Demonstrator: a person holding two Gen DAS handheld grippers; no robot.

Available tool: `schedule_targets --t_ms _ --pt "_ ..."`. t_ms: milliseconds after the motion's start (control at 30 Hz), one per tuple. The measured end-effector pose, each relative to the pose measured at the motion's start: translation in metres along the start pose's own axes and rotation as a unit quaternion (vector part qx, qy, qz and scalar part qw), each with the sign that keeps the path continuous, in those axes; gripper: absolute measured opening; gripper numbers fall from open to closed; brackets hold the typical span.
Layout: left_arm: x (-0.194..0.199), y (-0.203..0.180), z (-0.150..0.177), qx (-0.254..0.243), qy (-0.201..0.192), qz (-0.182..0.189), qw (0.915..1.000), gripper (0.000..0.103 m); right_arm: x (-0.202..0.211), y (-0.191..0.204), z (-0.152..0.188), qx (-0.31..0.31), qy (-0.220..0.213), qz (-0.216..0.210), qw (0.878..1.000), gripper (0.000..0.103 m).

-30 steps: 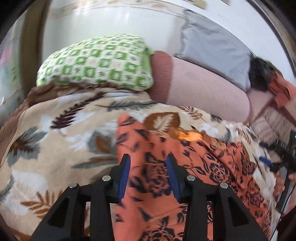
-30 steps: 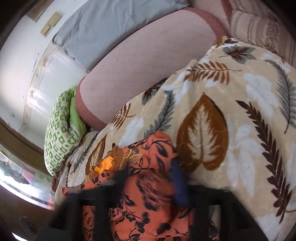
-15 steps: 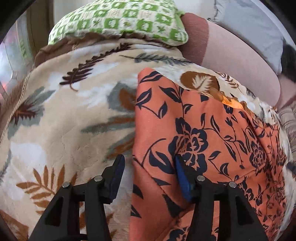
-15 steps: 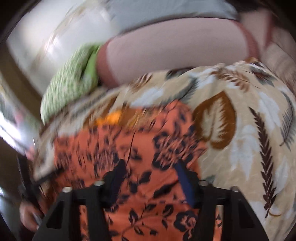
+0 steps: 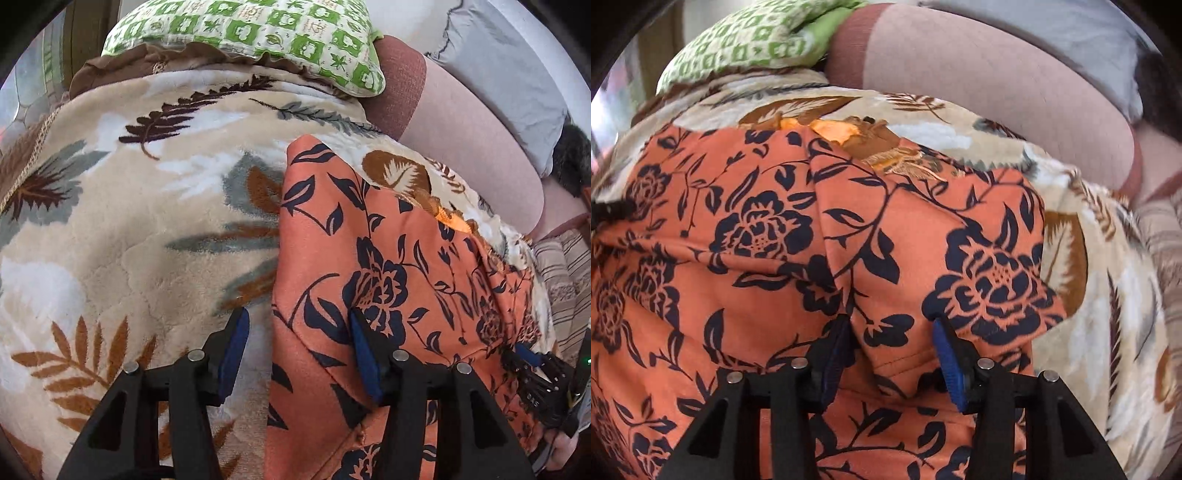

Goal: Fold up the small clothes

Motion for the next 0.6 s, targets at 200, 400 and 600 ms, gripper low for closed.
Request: schedule_targets --t_ms 200,400,600 --pt "0.003 0.008 -0.001 0.017 -0.001 0.009 0.9998 0.054 0.030 -0.019 -0.018 -0.010 -0.046 0.044 0.998 0.005" --pt "0.007 0.020 -0.003 0.030 -0.003 0.011 0.9995 0.051 0.073 -0.062 -0.077 -0.082 -0.097 0.002 0.992 0.005" --pt "0.010 0.037 -0.006 0.042 -0.001 0.022 0.9989 0.049 0.063 -0.069 -0.112 -0.123 -0.083 -0.025 0.989 0.005"
Point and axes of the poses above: each gripper's, at about its wrist camera, not at the fingertips, and x roughly against the way its jaws point, y to its left, z to its underside, the point moved 5 cm from there along -x, roughly the way its jaws point, and after that the axes turned 2 degrees about z, right-handed, at the moved point
